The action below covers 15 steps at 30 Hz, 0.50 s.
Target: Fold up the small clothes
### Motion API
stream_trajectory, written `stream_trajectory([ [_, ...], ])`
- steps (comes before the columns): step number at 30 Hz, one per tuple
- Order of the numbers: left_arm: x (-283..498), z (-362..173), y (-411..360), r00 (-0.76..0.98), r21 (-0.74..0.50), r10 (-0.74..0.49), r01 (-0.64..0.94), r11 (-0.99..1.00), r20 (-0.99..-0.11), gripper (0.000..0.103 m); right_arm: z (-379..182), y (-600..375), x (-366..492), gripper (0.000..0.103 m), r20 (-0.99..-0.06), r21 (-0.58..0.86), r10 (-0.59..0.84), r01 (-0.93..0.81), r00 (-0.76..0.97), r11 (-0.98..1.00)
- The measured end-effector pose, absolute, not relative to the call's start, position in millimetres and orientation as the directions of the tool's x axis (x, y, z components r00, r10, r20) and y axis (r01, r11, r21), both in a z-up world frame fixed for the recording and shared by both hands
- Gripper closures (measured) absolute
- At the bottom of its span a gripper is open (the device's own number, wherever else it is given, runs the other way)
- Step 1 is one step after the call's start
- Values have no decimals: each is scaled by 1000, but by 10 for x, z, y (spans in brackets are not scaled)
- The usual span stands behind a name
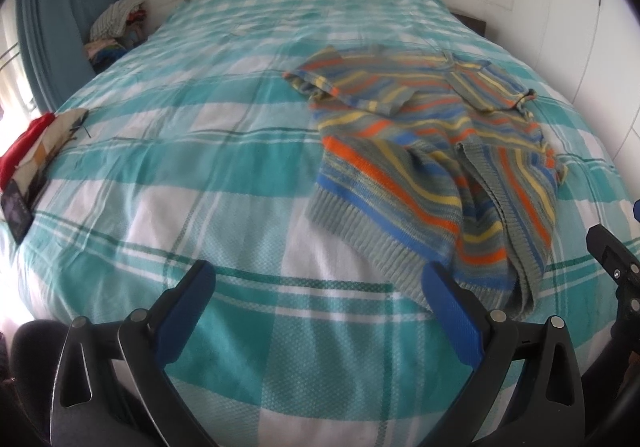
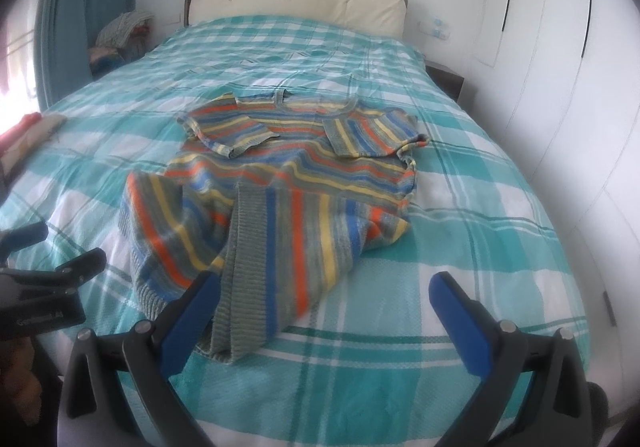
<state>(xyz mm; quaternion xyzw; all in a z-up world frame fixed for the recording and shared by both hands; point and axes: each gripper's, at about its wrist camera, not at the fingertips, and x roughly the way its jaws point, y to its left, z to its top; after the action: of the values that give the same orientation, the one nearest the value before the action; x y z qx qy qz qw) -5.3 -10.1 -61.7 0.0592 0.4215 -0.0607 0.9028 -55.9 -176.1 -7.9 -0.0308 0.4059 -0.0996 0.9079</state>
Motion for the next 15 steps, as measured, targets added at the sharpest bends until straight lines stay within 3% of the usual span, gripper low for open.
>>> stream_trajectory([
  [15, -50, -650, -90, 636, 60, -55, 159, 986, -770, 0, -130, -1752, -563, 0, -738, -137, -205, 155, 643, 978],
])
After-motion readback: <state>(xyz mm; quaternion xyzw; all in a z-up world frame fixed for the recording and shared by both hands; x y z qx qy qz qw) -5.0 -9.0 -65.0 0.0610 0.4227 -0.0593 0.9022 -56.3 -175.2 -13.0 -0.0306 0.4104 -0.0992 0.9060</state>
